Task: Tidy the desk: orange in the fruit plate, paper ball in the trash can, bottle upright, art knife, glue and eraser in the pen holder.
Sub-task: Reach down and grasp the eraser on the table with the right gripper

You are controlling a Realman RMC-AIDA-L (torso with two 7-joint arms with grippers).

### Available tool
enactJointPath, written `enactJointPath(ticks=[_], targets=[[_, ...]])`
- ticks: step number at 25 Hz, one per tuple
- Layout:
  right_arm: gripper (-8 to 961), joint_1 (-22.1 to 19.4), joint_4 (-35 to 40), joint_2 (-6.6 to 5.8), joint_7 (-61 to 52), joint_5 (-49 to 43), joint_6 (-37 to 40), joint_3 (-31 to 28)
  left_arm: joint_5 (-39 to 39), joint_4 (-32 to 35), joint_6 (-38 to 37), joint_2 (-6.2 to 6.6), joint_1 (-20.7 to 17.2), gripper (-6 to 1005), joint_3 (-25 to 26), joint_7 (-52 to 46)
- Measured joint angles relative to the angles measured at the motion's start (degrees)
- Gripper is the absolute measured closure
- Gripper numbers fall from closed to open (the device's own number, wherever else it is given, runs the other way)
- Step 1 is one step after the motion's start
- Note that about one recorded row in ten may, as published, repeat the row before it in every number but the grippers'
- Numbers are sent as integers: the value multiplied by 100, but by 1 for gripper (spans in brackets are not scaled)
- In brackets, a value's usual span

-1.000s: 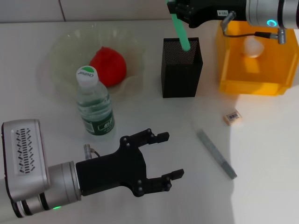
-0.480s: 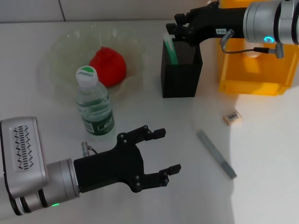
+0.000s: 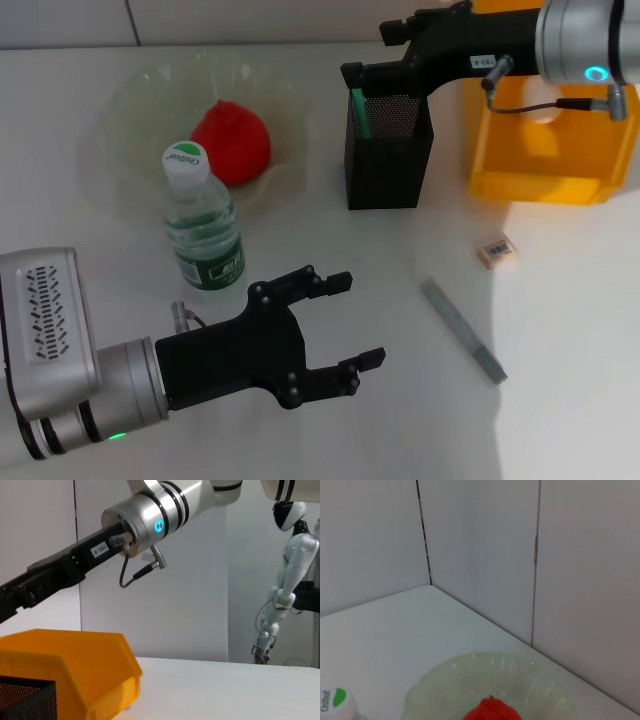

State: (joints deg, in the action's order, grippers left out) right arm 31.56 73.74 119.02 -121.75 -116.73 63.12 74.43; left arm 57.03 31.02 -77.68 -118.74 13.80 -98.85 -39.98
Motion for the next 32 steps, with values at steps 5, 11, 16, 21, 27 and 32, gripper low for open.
enactJointPath(ticks=[5,11,16,21,27,32], targets=[[225,-85,1386,3,-1446,-1532,1094,-117,0,0,-14,0,-1,199,-1,-1],[132,-11,2436,12,-2497,-2833,2313,-86,1,0,-20,0,-1,199,-4,-1],[132,37,2799,15,-2641,-3054,3255,-98,1,0,-25,-6,-1,199,-40,-1],[143,104,2763,26,-2777,-3425,3694,-65,14,0,-33,-9,-1,199,-56,-1],[161,154,2298,33,-2983,-3645,3863,60,39,-17,-29,-9,-1,199,-77,-1],[175,262,1224,29,-3001,-3657,3470,67,43,-50,0,-15,-1,199,-100,-1]])
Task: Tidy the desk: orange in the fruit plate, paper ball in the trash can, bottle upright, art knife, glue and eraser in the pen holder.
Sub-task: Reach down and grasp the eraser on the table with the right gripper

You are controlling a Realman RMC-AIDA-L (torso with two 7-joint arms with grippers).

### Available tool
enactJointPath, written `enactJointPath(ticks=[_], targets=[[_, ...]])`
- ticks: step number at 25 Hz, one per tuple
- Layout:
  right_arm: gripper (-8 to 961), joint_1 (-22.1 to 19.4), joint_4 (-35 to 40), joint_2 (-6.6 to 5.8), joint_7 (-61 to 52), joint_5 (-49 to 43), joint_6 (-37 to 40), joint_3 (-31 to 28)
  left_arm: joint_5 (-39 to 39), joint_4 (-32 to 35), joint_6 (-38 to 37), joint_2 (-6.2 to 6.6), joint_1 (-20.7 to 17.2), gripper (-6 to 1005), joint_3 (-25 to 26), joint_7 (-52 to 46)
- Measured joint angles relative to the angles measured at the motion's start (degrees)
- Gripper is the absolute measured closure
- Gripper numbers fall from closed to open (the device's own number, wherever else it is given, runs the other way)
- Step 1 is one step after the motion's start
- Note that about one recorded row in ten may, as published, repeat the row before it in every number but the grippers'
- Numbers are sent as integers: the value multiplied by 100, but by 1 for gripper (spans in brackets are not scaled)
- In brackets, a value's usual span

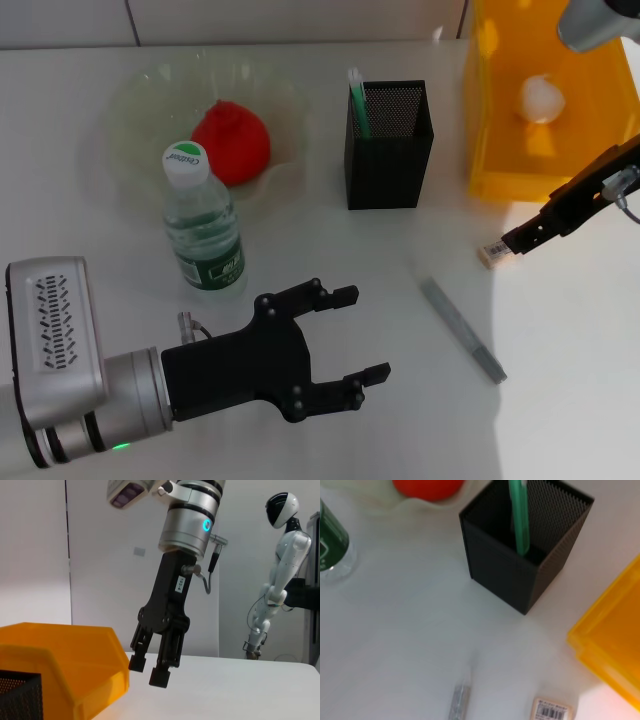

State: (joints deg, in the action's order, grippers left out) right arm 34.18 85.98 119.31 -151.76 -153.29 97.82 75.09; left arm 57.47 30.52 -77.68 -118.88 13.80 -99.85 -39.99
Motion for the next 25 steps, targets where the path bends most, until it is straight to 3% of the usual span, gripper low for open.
enactJointPath(ticks=[13,25], targets=[[214,718,-1956,5,-20,-292,-1050,46,11,-11,7,15,0,199,-9,22],[249,920,-2564,13,-59,-296,-1412,234,11,-11,1,14,7,199,-17,15]])
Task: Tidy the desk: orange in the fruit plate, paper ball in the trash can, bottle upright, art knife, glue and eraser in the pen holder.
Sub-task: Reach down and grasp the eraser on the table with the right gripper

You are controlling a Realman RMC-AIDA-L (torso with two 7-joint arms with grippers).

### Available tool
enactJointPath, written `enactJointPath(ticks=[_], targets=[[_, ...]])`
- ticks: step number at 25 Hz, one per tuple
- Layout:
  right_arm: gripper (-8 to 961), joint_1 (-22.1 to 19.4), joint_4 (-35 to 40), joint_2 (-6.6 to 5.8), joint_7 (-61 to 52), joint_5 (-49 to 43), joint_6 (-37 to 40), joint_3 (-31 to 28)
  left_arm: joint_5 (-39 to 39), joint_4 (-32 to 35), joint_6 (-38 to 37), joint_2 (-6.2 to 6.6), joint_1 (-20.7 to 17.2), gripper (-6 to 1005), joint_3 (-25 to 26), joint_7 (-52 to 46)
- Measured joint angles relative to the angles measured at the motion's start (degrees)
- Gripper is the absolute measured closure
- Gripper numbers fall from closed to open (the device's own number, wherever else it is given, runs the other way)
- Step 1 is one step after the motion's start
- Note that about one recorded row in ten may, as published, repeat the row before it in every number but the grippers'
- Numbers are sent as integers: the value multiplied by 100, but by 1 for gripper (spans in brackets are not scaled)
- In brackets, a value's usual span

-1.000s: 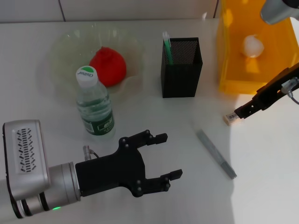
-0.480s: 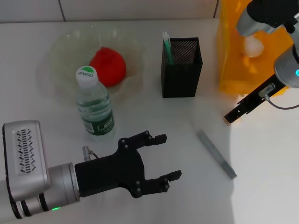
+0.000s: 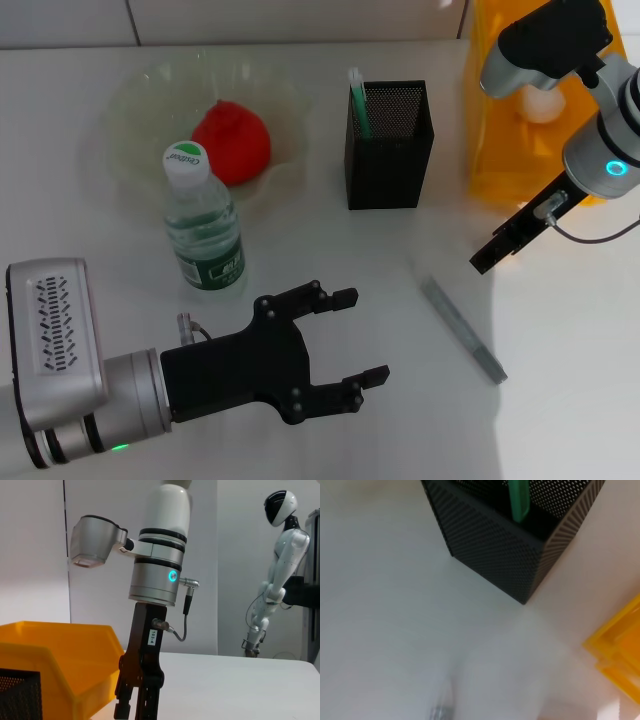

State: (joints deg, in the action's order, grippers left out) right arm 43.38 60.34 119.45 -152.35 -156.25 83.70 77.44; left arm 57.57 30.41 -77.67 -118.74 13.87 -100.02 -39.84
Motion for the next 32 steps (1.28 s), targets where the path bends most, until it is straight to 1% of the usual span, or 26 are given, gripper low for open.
enactJointPath(ticks=[18,21,32], targets=[[302,-6,-194,9,-45,-3,-113,8,13,-80,-32,7,21,199,-1,8],[350,-9,-224,9,-69,0,-177,8,18,-81,-36,6,14,199,-53,9],[360,25,-354,9,-135,-2,-276,9,18,-80,-38,9,-11,199,-70,25]])
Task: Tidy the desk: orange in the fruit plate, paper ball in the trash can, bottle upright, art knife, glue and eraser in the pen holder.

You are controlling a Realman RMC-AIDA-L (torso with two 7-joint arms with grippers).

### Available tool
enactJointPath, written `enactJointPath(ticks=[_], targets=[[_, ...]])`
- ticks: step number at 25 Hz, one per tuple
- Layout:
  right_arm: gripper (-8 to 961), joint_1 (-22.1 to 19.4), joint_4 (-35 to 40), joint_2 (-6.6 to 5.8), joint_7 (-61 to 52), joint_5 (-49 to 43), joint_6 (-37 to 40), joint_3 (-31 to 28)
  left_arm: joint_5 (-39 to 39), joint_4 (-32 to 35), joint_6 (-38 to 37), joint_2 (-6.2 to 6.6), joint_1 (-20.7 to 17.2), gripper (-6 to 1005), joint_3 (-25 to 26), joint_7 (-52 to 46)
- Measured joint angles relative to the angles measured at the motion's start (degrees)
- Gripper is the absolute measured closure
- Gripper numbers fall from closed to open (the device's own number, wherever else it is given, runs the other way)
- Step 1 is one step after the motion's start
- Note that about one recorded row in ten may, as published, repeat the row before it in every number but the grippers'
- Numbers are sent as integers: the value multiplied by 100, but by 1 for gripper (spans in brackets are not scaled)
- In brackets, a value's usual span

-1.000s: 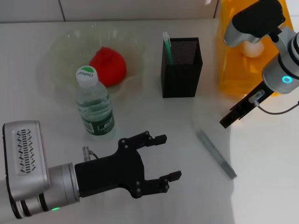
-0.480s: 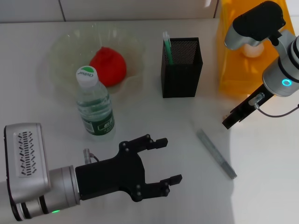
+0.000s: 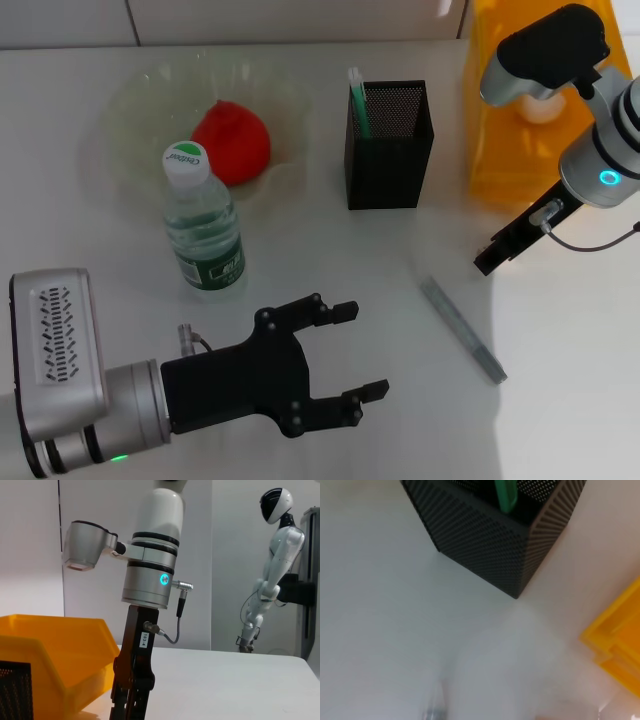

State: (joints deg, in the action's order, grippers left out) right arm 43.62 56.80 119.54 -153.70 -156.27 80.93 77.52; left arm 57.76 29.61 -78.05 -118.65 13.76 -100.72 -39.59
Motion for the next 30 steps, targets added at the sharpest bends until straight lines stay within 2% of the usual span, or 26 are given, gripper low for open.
enactJointPath(ticks=[11,16,21,26,29,30], targets=[[369,34,-88,-1,-45,0,-68,51,-2,-69,0,-8,31,199,0,22],[544,49,-99,-1,-46,14,-80,52,-2,-67,-1,-2,41,199,0,10],[548,-5,173,-1,-46,44,10,-7,-2,-61,-7,0,41,199,0,1],[549,-159,1172,-1,-68,106,477,-32,-1,-55,-10,1,40,199,1,-4],[550,-220,1936,-17,-108,332,820,-68,-1,-52,-10,0,39,199,14,-7],[550,-246,2428,-21,-114,447,983,-138,-2,-50,-10,0,39,199,20,-6]])
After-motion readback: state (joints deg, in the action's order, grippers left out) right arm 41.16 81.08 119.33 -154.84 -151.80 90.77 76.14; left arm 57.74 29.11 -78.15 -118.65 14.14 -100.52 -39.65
